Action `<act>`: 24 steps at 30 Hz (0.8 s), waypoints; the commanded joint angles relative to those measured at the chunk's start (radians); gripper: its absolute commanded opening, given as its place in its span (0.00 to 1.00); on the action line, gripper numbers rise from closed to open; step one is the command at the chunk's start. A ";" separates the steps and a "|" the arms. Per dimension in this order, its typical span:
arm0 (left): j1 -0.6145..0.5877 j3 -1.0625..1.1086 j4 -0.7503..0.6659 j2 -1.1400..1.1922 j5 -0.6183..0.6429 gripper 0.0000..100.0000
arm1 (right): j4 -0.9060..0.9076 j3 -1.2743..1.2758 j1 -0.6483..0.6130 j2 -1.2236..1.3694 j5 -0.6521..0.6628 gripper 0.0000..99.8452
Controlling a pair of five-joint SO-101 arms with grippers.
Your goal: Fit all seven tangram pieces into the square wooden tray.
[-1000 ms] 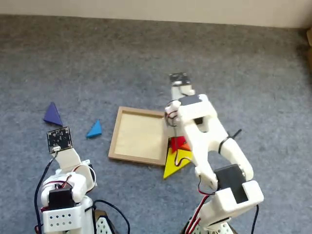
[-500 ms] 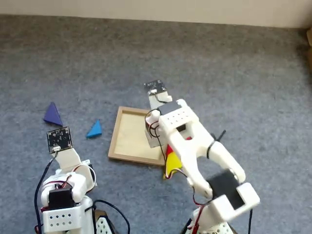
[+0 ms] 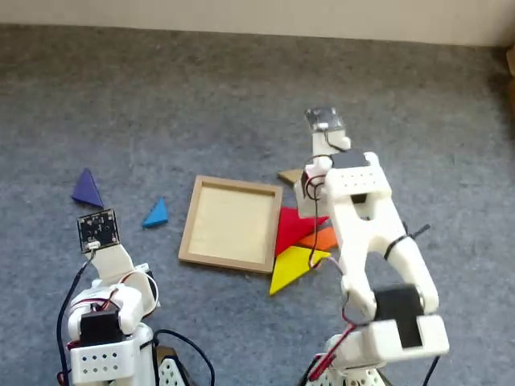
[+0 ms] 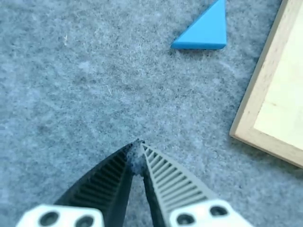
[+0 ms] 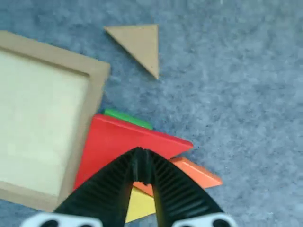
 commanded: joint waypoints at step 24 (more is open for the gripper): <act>-0.015 0.019 0.005 -0.042 0.006 0.01 | 0.050 -0.226 0.209 0.189 0.123 0.01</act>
